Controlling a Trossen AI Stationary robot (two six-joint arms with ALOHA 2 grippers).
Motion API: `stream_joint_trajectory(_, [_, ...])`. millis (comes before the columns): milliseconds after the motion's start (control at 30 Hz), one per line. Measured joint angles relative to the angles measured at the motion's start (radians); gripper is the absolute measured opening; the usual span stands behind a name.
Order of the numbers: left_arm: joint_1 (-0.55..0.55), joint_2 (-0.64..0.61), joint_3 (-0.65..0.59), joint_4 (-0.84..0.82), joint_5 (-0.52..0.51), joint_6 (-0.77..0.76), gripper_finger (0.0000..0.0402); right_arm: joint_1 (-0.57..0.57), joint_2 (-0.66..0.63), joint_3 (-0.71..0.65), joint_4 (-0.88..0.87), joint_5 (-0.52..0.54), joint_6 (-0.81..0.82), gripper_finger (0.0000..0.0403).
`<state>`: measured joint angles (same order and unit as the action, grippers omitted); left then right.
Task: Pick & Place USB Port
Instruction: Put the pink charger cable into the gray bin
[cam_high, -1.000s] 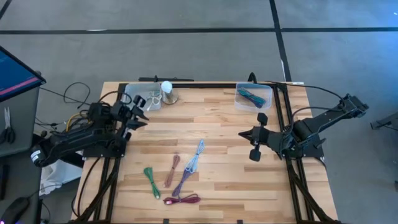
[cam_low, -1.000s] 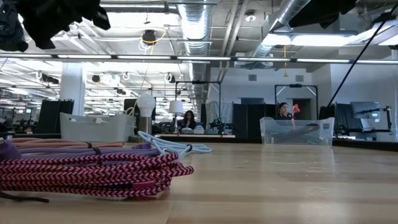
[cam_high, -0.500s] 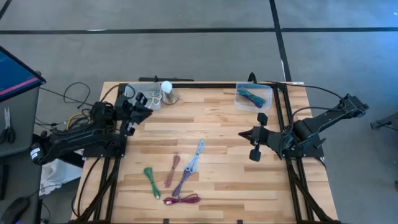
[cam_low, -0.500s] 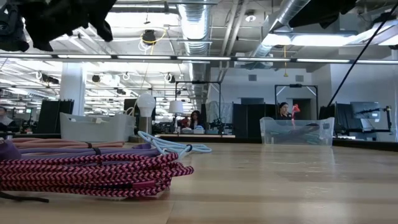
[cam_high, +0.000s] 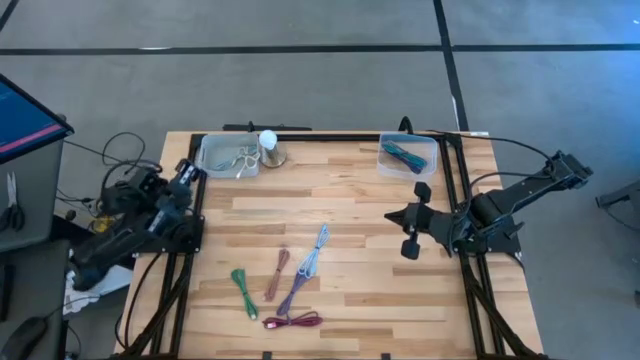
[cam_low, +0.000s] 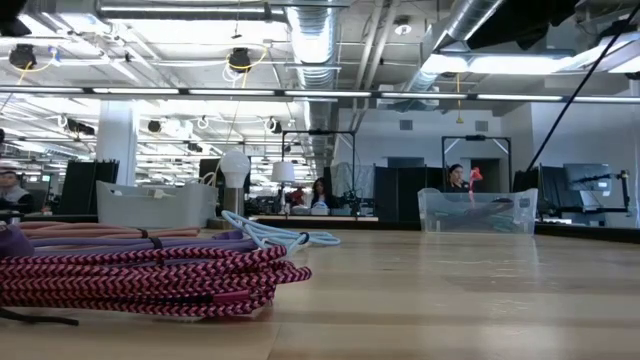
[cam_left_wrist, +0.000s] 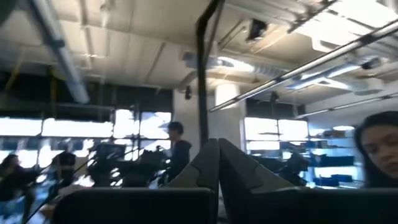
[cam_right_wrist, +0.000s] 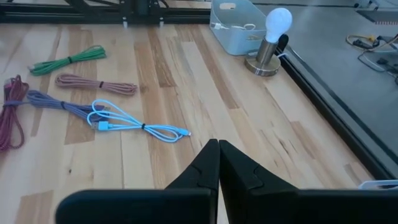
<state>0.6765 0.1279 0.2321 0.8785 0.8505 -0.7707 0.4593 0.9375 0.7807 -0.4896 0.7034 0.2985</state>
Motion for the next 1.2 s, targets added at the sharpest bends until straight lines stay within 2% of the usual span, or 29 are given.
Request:
stream_joint_trajectory(133, [0.093, -0.125, 0.001, -0.304, -0.029, 0.050, 0.0003, 0.012, 0.000, 0.000, 0.004, 0.000, 0.002, 0.0000])
stream_joint_trajectory(267, [0.167, -0.095, 0.001, -0.414, -0.023, 0.011, 0.0003, 0.018, 0.000, 0.000, 0.005, 0.000, 0.030, 0.0000])
stream_joint_trajectory(367, [0.205, -0.082, -0.001, -0.559, -0.037, 0.031, 0.0003, 0.018, 0.000, 0.000, 0.004, 0.000, 0.032, 0.0000])
stream_joint_trajectory(533, [0.220, -0.081, -0.001, -0.762, -0.074, 0.111, 0.0003, 0.018, 0.000, 0.000, -0.006, 0.000, 0.032, 0.0000])
stream_joint_trajectory(667, [0.190, -0.081, -0.001, -0.810, -0.083, 0.127, 0.0002, 0.016, 0.000, 0.000, -0.022, 0.001, 0.032, 0.0000])
stream_joint_trajectory(767, [0.138, -0.081, -0.001, -0.819, -0.100, 0.131, 0.0002, 0.016, 0.000, 0.000, -0.031, 0.002, 0.032, 0.0000])
stream_joint_trajectory(900, [0.019, -0.073, -0.001, -0.855, -0.223, 0.171, 0.0002, 0.016, 0.000, 0.000, -0.031, 0.003, 0.032, 0.0000])
stream_joint_trajectory(1033, [-0.155, -0.016, -0.001, -0.873, -0.388, 0.232, 0.0002, 0.016, 0.000, 0.000, -0.031, 0.003, 0.032, 0.0000])
stream_joint_trajectory(1200, [-0.444, 0.118, -0.001, -0.854, -0.660, 0.317, 0.0002, 0.016, 0.000, 0.000, -0.031, 0.003, 0.032, 0.0000])
